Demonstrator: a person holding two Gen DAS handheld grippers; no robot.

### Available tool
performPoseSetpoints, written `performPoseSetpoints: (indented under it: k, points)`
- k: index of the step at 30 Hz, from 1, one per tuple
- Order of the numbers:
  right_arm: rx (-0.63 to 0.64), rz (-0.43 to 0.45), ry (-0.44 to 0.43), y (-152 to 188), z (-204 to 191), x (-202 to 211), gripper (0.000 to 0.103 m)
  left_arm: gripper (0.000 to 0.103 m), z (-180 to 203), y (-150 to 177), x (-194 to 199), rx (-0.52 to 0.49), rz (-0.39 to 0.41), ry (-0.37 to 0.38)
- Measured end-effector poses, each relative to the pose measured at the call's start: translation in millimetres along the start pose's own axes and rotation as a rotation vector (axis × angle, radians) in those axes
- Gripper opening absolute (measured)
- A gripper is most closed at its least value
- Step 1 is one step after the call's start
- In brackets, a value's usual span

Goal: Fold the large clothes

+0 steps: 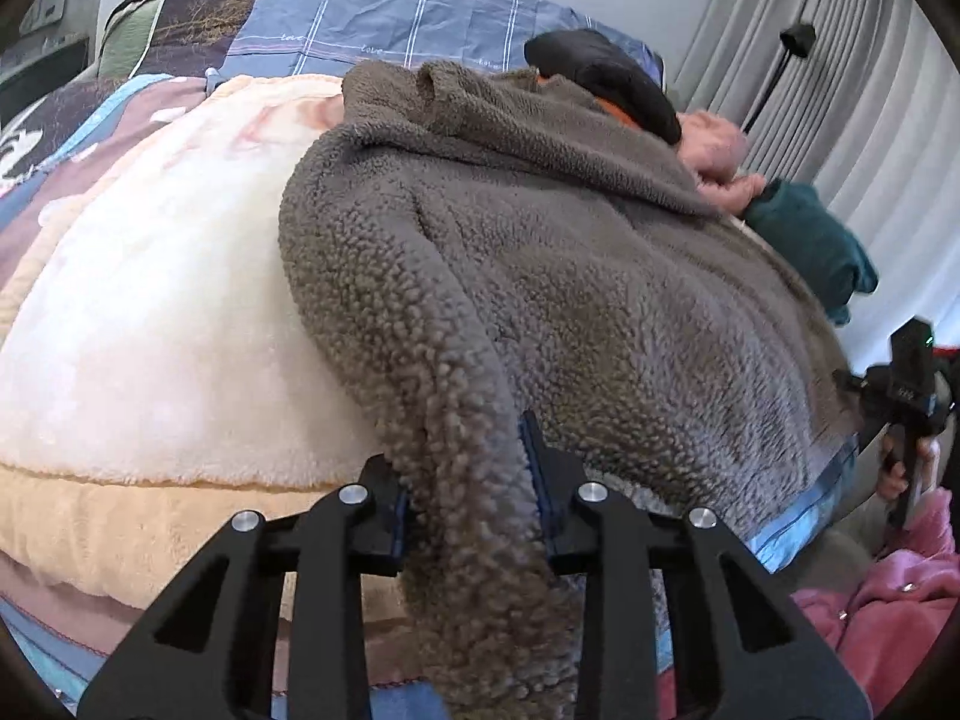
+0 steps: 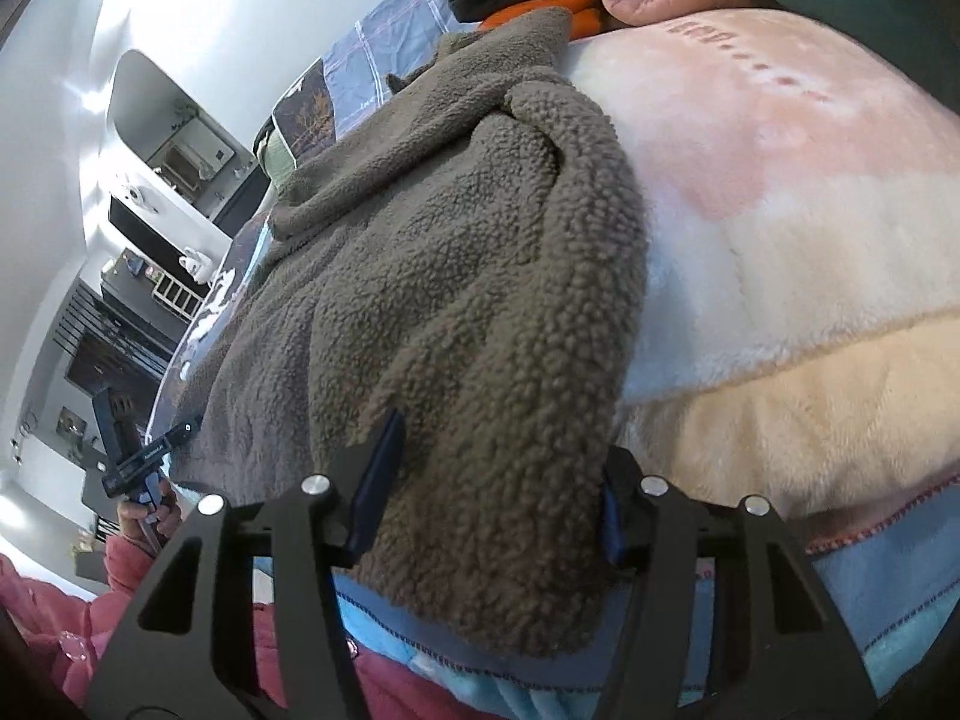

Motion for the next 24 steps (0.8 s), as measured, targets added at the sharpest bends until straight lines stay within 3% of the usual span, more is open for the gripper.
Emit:
performPoseSetpoints:
  k: [3,5,6,7,8,9,10,13,18,24]
  points:
    - [0.008,0.004,-0.016,2.8,-1.4,-0.9,0.062,0.061,-4.2,12.7,-3.0,0.037,-0.048,0.038]
    - [-0.018,0.004,-0.033,2.9,1.7,-5.4,0.062,0.063,-5.7,16.9,-6.2,0.059,-0.045,0.082]
    - [-0.034,0.013,-0.044,0.6,3.5,-8.0,0.057,0.063,-5.6,16.9,-6.8,0.067,-0.043,0.094]
    - [-0.042,0.02,-0.045,-1.8,4.7,-9.4,0.042,0.06,-6.2,15.6,-7.6,0.076,-0.04,0.1]
    - [-0.053,0.028,-0.048,-5.6,6.0,-11.0,0.033,0.05,-5.7,12.7,-7.7,0.089,-0.032,0.111]
    - [-0.083,0.036,-0.079,-10.3,4.9,-9.7,0.027,0.028,-4.2,10.2,-6.1,0.107,-0.025,0.136]
    - [-0.104,0.053,-0.106,-15.2,3.0,-5.8,0.023,0.024,-3.9,5.0,-2.9,0.139,-0.015,0.164]
    - [-0.109,0.138,-0.19,-41.1,-14.4,20.3,0.021,0.02,-0.1,-23.8,18.3,0.173,0.071,0.192]
    - [-0.004,0.314,-0.278,-91.4,-63.3,85.5,0.014,0.018,21.4,-81.6,77.5,0.073,0.255,0.171]
    - [0.092,0.45,-0.296,-101.8,-103.7,152.3,0.013,0.014,40.1,-109.4,140.7,-0.013,0.38,0.127]
Point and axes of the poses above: each gripper's, at about its wrist camera, not at the fingertips, and x roughly against the way its jaws point, z to its right, y to its underside, the point moved 10 cm from there along -x, roughly the way its jaws point, and after that the axes turned 3 degrees about z, right-handed, at the moved point
